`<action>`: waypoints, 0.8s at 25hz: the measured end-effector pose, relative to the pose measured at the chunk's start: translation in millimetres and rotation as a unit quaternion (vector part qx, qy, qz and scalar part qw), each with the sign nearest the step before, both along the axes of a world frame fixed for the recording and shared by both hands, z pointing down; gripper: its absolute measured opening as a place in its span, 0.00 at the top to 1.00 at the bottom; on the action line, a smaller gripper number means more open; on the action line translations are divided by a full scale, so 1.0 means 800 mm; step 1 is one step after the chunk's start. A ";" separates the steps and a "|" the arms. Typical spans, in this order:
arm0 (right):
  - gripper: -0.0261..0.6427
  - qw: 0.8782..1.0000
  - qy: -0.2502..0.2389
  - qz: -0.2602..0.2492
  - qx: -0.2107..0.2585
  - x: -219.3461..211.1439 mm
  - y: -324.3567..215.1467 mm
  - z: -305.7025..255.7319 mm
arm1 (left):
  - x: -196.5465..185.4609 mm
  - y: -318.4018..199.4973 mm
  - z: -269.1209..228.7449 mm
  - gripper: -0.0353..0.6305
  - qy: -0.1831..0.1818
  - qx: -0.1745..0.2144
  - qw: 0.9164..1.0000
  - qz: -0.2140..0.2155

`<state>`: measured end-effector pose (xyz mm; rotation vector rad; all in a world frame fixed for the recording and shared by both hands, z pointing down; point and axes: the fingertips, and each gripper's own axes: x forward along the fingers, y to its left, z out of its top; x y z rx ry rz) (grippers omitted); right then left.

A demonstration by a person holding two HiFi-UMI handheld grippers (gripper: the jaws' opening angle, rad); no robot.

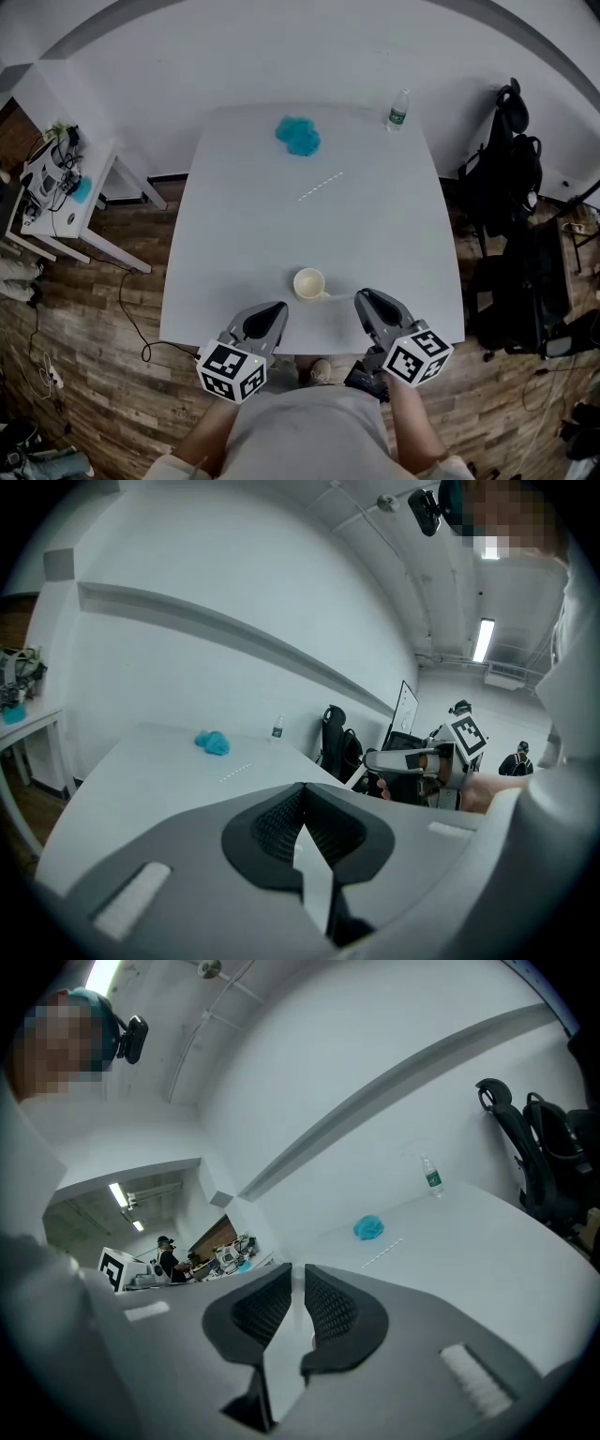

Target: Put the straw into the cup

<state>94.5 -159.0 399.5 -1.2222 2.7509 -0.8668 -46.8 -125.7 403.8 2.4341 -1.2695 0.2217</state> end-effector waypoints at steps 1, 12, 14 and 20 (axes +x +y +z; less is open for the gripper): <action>0.89 1.000 0.001 0.001 0.000 -0.002 -0.003 0.001 | -0.002 -0.003 0.001 0.92 0.000 0.000 1.000 0.002; 0.89 1.000 0.010 0.009 -0.014 -0.021 -0.036 0.016 | -0.021 -0.044 0.009 0.92 -0.004 -0.009 1.000 0.020; 0.89 1.000 0.012 0.009 -0.017 -0.023 -0.040 0.020 | -0.021 -0.048 0.012 0.92 -0.006 -0.013 1.000 0.025; 0.89 1.000 0.016 0.007 -0.025 -0.029 -0.051 0.033 | -0.022 -0.057 0.021 0.92 -0.007 -0.020 0.999 0.032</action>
